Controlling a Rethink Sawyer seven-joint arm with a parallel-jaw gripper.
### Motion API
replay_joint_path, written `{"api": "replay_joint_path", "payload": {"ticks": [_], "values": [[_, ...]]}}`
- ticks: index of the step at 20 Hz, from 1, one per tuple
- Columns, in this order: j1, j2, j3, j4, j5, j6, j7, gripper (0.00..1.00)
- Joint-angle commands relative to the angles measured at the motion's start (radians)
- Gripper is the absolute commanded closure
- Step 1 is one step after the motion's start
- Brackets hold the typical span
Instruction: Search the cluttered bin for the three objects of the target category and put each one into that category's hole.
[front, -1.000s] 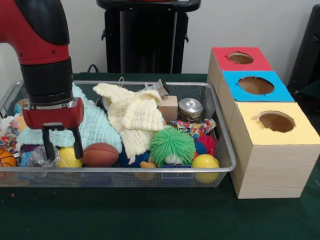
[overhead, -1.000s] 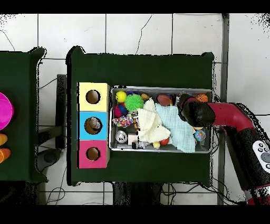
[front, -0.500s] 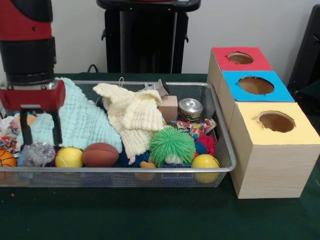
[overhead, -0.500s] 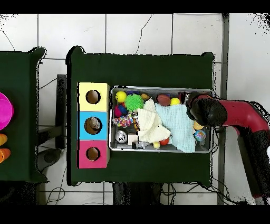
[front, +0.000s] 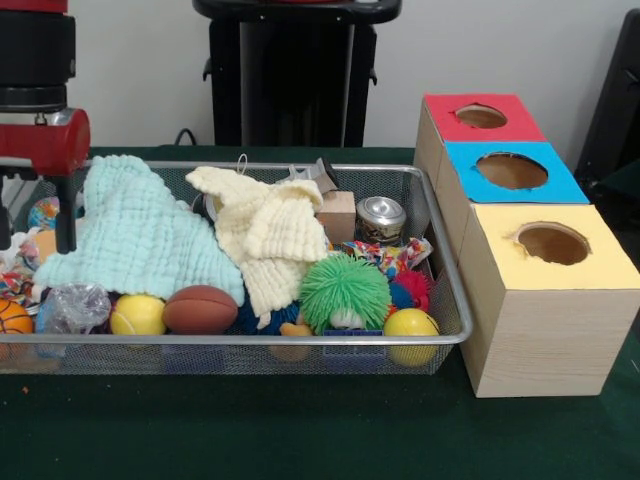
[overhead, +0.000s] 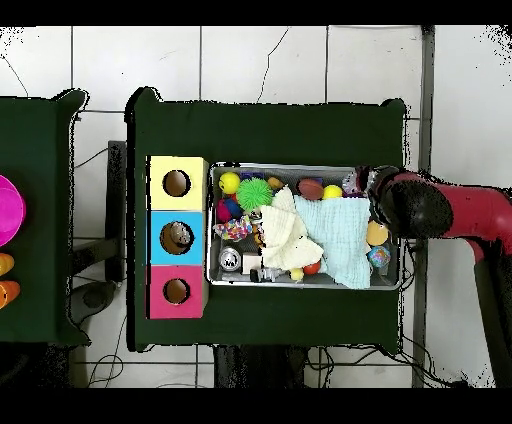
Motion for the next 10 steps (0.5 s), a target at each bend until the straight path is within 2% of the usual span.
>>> {"api": "replay_joint_path", "payload": {"ticks": [1,6,10], "values": [[0.016,0.037,0.016,0.006,-0.028,0.070,-0.283,0.00],[0.017,0.112,0.006,-0.013,-0.074,-0.004,-0.270,0.00],[0.016,0.174,0.000,-0.046,-0.094,-0.024,-0.266,0.00]]}}
